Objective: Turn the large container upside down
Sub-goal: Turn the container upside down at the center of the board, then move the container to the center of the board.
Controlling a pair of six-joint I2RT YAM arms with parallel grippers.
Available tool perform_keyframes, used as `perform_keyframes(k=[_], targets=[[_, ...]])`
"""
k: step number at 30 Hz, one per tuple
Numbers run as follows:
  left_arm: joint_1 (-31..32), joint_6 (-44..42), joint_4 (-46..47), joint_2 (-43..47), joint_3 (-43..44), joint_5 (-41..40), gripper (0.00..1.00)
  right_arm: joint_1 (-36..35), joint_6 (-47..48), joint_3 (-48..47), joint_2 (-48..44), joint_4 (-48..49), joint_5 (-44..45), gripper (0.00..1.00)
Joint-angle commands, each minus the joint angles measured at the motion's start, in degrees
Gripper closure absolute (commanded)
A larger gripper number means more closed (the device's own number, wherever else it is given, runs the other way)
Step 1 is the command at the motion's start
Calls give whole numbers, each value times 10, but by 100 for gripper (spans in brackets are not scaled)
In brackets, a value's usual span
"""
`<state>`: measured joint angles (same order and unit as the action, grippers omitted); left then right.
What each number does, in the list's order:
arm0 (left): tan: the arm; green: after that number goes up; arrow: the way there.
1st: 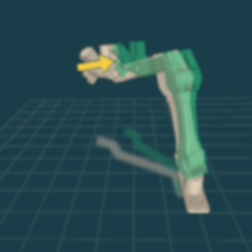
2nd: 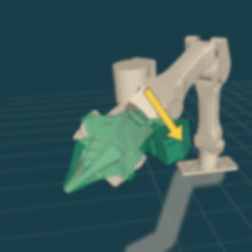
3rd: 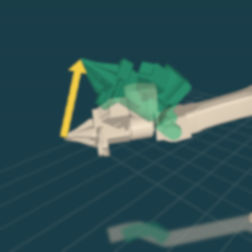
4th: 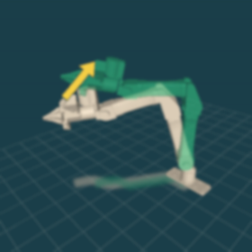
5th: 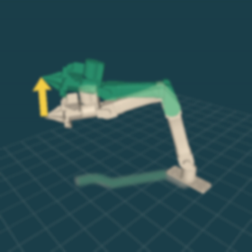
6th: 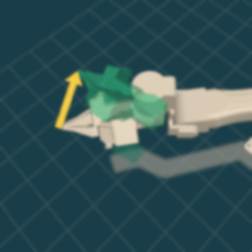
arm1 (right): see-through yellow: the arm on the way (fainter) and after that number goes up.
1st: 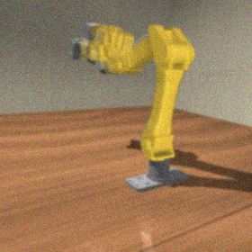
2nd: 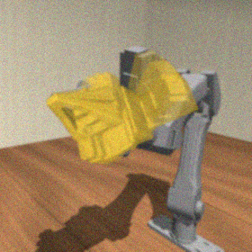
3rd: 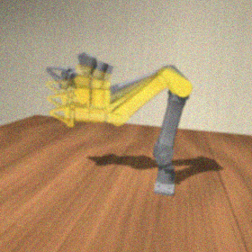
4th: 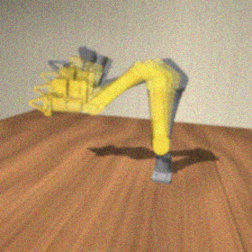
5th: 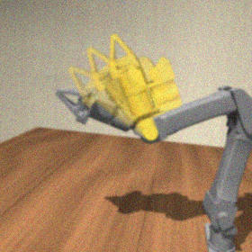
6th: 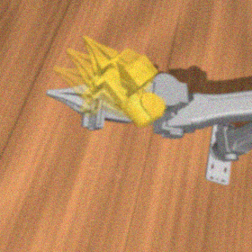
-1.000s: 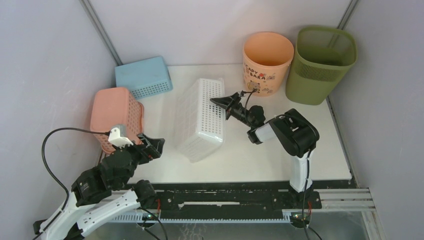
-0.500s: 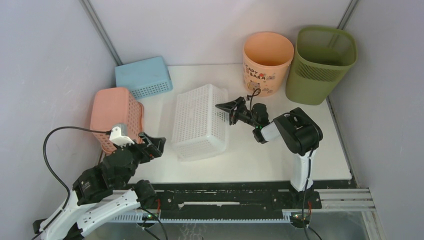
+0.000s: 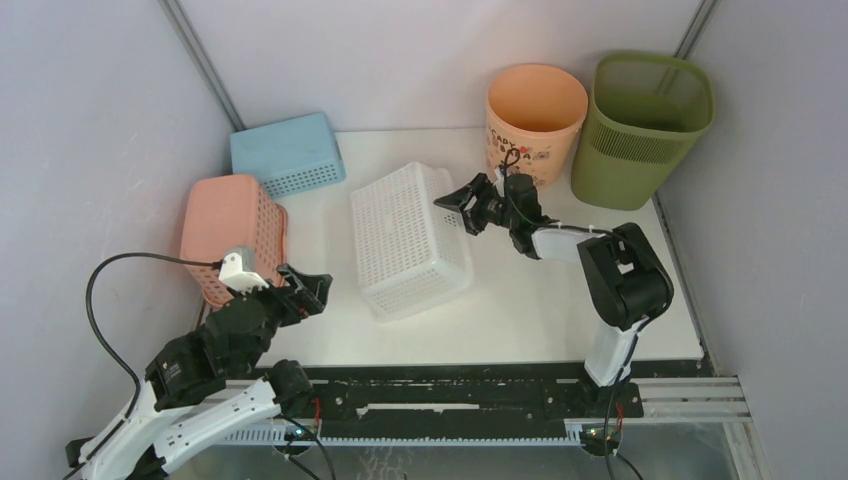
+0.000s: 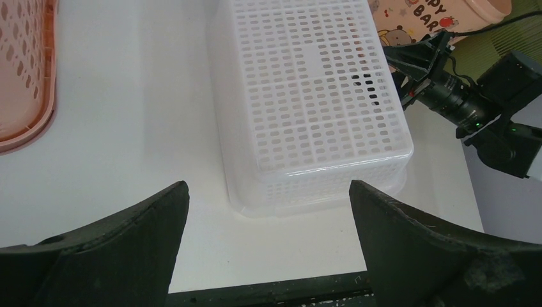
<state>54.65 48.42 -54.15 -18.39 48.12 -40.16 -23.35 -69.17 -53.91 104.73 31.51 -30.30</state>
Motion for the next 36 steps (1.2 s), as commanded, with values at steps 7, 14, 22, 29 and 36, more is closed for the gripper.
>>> perform_keyframes(k=[7, 14, 22, 29, 36], targets=[[-2, -9, 22, -9, 15, 3, 0, -18, 184, -16, -9, -301, 130, 28], [-2, -8, 22, -9, 15, 4, 0, -35, 219, -16, -21, -350, 203, 21], [-2, -4, 18, -13, 17, 4, 0, -43, 269, -16, -69, -406, 259, 20], [-2, -4, 13, -15, 19, 0, 0, -101, 293, -17, -143, -398, 251, 25], [-2, -5, 16, -12, 20, 2, 0, -130, 278, -63, -103, -364, 204, 49]])
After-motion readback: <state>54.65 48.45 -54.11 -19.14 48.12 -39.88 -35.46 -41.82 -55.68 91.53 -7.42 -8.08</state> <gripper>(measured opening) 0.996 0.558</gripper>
